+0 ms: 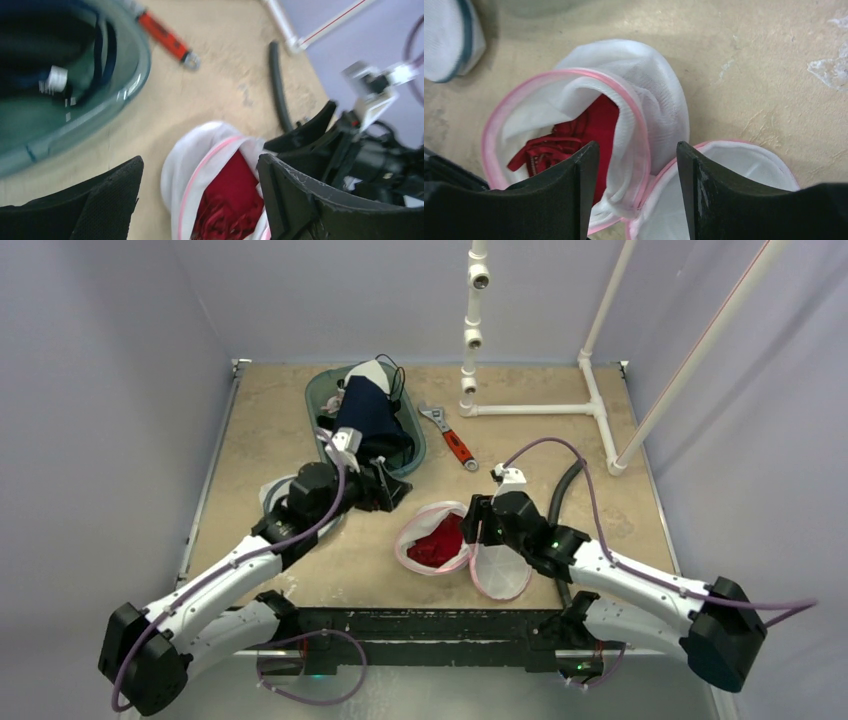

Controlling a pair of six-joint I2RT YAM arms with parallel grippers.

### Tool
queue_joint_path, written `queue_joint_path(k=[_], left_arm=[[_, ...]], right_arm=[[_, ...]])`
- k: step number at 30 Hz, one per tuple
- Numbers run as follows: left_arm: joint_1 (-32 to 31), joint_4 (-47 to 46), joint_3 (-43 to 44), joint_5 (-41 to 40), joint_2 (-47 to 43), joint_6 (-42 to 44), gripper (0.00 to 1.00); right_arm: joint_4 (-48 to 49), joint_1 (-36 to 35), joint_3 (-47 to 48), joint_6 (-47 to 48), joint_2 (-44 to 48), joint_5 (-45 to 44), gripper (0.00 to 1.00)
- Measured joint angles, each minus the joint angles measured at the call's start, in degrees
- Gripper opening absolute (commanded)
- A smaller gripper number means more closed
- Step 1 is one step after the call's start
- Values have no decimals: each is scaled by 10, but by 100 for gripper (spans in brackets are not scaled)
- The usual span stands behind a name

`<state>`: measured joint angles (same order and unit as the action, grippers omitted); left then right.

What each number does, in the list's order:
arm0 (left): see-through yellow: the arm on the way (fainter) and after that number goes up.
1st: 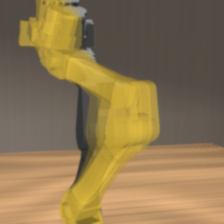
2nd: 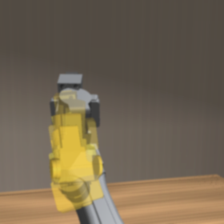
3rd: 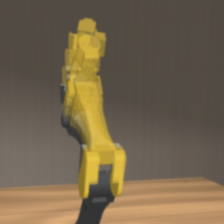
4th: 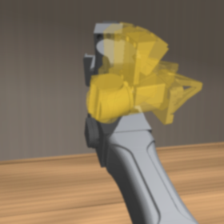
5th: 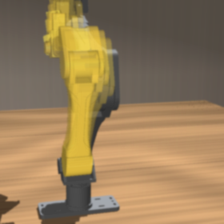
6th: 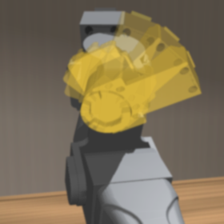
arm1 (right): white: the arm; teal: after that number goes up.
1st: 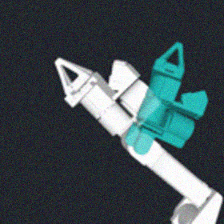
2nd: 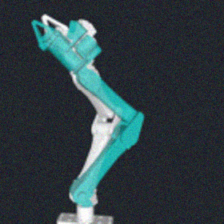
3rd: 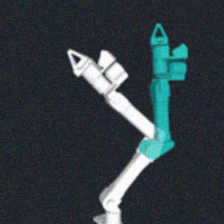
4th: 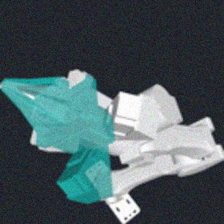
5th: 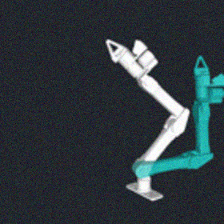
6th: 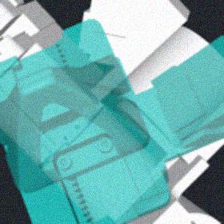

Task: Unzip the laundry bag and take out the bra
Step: Place the bra in the bin, then pick up the bra from the laundry bag.

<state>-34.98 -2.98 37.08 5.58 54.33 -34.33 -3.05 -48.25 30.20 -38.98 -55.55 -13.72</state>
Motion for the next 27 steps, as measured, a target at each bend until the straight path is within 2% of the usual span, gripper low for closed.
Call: queue_joint_path(k=[4,6,11,14,19,20,24,27], left_arm=[[-18,3,-72,-6,14,-44,85],[-38,7,-92,-11,19,-58,85],[-95,0,-96,-47,34,-66,80],[-128,-3,-96,-76,65,-66,74],[-167,-5,-96,-106,130,-66,58],[-170,-6,-96,-108,138,-67,53],[-176,-8,-96,-118,153,-69,20],[-176,-15,-97,-122,150,-69,8]], right_arm=[[-2,0,9,4,-52,-7,56],[-3,0,16,4,-71,-9,48],[-12,0,18,-5,-87,-22,21],[-15,-2,18,-16,-82,-27,16],[-15,-16,5,-26,-60,-38,16],[-15,-19,2,-27,-54,-38,15],[-16,-27,-5,-31,-37,-44,13],[-19,-28,-6,-34,-31,-49,15]])
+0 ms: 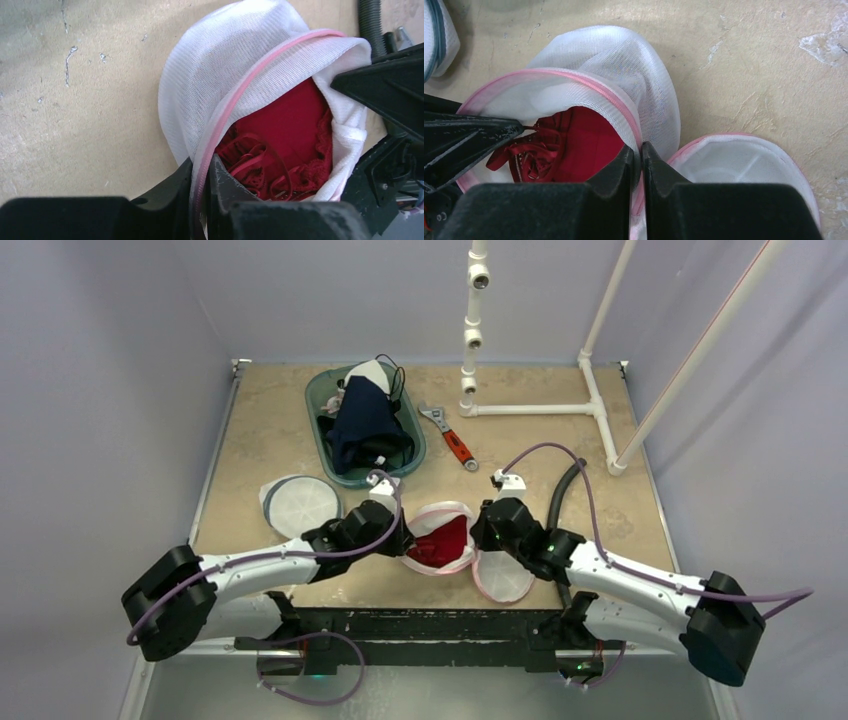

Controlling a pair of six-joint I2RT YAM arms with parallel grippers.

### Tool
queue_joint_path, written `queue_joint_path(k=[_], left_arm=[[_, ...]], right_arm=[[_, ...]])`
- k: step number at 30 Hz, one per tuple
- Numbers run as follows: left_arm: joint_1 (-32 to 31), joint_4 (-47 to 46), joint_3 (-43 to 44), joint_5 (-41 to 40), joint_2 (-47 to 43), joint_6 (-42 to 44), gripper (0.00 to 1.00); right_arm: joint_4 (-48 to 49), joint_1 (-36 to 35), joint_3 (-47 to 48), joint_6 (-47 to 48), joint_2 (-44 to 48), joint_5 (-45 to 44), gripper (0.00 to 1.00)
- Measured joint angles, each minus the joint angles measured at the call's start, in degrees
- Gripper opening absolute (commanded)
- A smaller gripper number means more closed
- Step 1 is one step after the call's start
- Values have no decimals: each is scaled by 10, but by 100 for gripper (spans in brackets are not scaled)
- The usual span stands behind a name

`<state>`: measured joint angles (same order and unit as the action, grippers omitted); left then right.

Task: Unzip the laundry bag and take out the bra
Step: Pick up the bra from the laundry bag.

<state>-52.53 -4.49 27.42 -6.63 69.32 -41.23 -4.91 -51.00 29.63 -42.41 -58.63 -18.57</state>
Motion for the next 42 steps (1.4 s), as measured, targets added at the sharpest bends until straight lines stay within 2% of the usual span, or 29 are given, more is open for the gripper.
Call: queue_joint_path(k=[2,4,8,11,14,16,19,24,27,30,35,42], left_arm=[[0,-11,-8,-1,-14,-1,4],[0,-23,-21,-2,-37,-2,0],[0,-40,-39,-2,-72,-2,0],[0,-56,-42,-1,-74,-1,0],[0,-75,-48,2,-68,-2,18],[0,-81,-50,2,-60,-4,25],[0,-83,-54,-3,-58,-12,28],[0,-58,-58,-27,-85,-17,29],[0,-38,-58,-41,-115,-17,28],[0,-19,-58,-50,-137,-18,22],[0,-4,-74,-58,-153,-26,0],[0,-3,-91,-57,-144,-28,0]], right_arm=[[-4,0,-1,0,6,0,26],[-8,-2,-1,-1,14,0,46],[-26,-37,6,7,37,-10,59],[-31,-75,26,17,54,-14,60],[-12,-108,54,39,64,-1,57],[10,-121,67,52,56,16,54],[41,-129,73,66,18,33,52],[78,-129,71,75,-35,60,55],[106,-130,71,77,-56,76,56],[130,-130,71,79,-79,90,56],[153,-131,71,80,-117,108,55],[158,-132,72,78,-157,119,53]])
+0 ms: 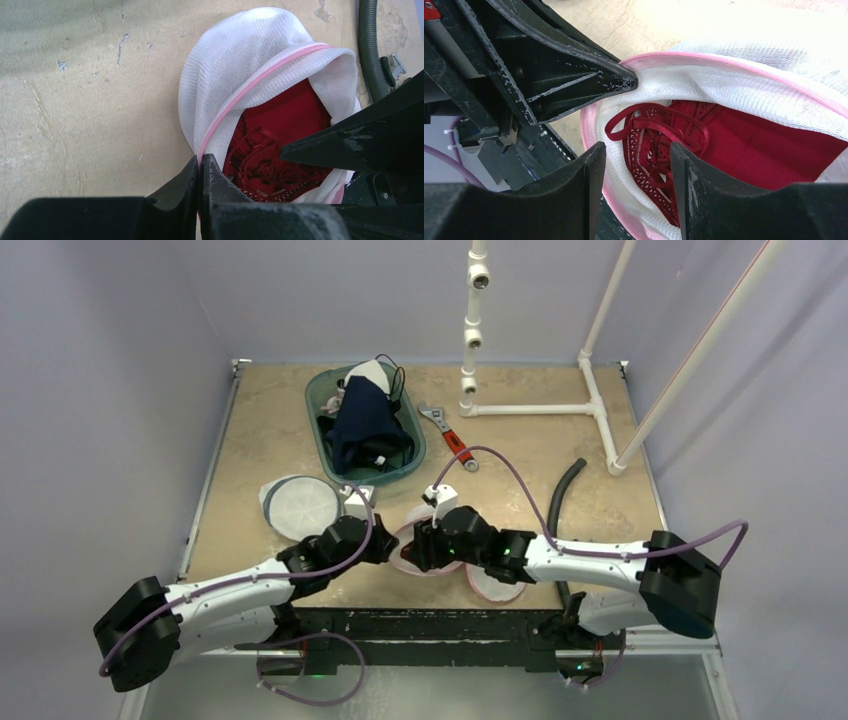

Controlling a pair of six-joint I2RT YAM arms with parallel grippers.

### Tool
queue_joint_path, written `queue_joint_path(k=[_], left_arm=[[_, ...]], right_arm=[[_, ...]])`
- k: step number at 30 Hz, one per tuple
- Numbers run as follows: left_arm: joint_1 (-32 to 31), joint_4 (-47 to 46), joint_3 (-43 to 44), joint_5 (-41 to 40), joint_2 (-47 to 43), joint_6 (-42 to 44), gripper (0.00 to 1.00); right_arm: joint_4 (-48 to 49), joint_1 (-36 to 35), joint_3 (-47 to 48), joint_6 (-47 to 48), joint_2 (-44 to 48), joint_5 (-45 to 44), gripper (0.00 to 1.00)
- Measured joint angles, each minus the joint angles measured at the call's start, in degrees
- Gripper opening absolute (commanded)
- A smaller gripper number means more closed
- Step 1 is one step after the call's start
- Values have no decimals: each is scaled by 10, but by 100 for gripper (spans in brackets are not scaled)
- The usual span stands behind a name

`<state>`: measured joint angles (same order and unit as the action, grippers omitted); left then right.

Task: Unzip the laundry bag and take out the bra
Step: Pick up the bra from the laundry bag.

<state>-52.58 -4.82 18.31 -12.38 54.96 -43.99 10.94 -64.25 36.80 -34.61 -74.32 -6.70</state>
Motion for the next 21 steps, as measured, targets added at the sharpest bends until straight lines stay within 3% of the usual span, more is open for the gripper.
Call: queue_joint_path(k=[11,21], left_arm=[[0,-17,-12,7,-3,-2,0],[0,-24,-14,16,-3,-5,0]], right_arm=[[7,-17,17,-4,-45,4,52],[5,-19,31,-18,-72,-20,39]])
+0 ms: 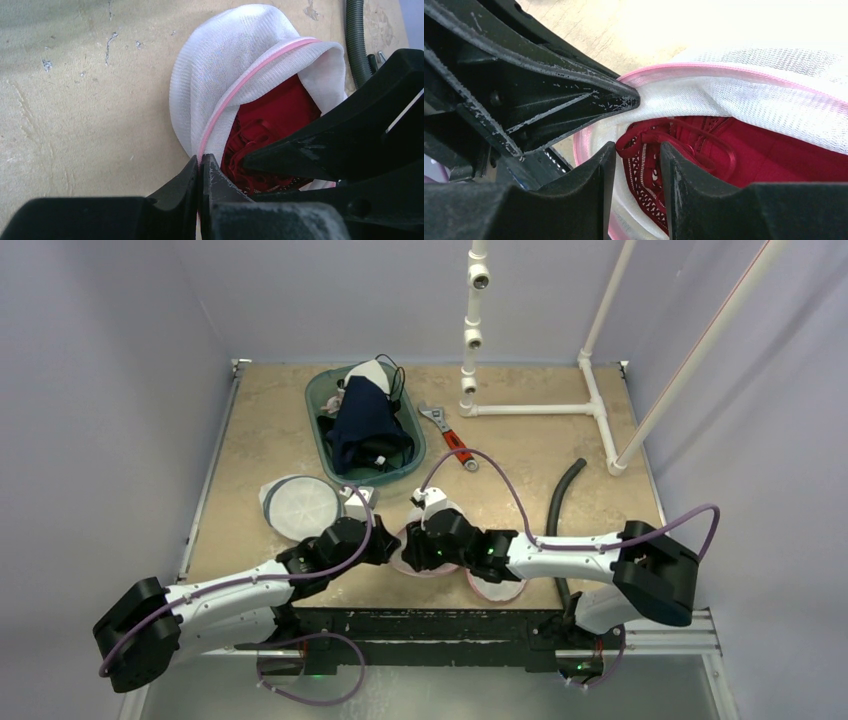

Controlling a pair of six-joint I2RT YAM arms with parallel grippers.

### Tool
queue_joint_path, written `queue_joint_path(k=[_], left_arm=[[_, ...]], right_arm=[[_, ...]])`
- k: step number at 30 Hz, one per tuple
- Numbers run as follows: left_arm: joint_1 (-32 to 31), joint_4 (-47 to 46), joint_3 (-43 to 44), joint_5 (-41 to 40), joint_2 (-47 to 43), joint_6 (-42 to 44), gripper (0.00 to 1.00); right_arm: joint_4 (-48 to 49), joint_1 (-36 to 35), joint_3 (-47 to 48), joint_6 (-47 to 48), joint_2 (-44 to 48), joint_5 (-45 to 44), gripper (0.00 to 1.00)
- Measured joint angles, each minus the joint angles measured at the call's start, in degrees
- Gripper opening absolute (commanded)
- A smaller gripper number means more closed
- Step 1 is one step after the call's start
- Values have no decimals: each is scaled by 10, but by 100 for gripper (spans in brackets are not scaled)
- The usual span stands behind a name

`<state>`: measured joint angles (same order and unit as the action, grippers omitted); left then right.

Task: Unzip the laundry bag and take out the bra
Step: Pick up the bra from the laundry bag.

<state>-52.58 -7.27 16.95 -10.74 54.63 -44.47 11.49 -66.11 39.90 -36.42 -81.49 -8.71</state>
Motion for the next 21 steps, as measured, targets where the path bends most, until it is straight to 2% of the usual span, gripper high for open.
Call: queue_joint_path(k=[4,10,16,21], left_arm=[[0,0,-1,1,-1,-2,0],[0,-7,-9,3,-7,-10,0],[0,-8,-9,3,-9,-10,0],[0,-9,-9,3,-9,-11,0]], right_arm=[[0,0,4,-2,-8,-8,31],[1,0,4,-6,-8,-10,0],[-3,0,3,-7,19,-13,0],[-31,0,-13,-4,117,-18,0]])
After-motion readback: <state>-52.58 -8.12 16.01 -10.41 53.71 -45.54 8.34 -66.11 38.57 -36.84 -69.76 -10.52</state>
